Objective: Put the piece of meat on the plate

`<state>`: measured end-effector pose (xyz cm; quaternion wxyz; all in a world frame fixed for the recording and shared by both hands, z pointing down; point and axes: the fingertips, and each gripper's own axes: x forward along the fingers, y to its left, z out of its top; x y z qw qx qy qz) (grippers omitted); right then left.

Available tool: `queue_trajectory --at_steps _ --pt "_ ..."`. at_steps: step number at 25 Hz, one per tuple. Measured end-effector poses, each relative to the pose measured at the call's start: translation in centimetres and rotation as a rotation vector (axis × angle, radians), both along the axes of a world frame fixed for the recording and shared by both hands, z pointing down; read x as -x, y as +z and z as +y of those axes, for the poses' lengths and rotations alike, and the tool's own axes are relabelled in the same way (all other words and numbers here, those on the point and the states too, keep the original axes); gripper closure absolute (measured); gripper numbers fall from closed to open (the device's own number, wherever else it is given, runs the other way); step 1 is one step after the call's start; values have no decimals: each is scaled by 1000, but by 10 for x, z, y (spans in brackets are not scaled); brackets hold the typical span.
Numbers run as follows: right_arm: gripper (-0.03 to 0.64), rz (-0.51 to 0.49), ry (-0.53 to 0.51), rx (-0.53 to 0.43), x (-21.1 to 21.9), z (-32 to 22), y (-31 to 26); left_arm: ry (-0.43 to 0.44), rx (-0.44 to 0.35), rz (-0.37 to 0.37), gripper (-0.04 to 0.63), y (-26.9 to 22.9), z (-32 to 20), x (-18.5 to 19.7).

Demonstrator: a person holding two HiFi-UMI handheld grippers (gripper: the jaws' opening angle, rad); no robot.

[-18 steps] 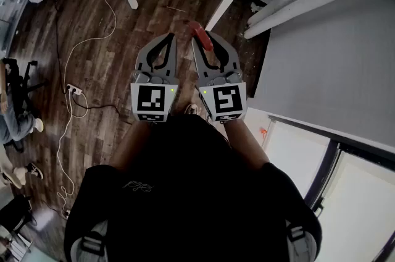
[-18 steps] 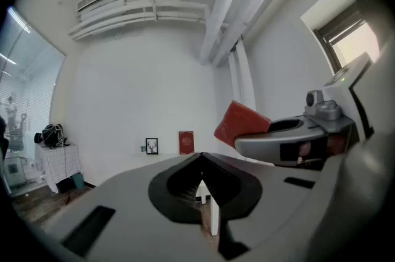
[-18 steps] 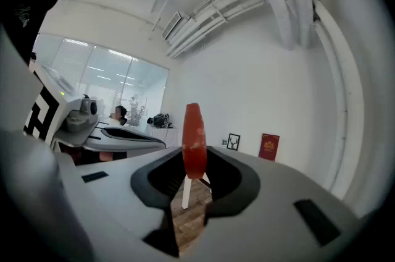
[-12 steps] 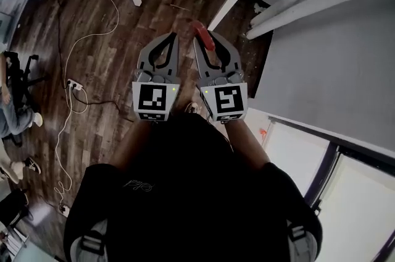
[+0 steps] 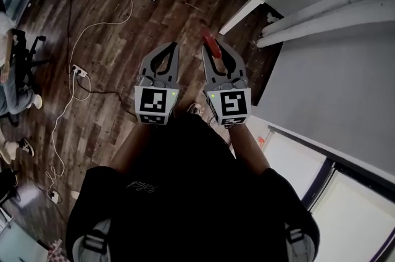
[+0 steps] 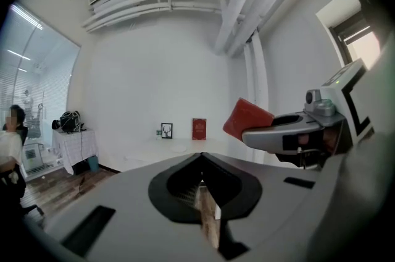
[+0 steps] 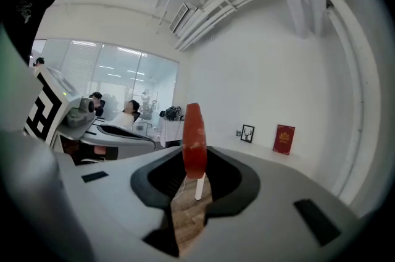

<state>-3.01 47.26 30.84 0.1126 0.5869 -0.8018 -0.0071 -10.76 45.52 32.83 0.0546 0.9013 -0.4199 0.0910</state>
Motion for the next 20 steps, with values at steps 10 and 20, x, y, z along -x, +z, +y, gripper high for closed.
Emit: queue_trajectory --at_steps 10,20 --pt "514 3 -107 22 81 -31 9 -85 31 22 594 11 -22 73" --pt "514 28 -118 32 140 -60 10 -74 36 47 594 12 -57 124"
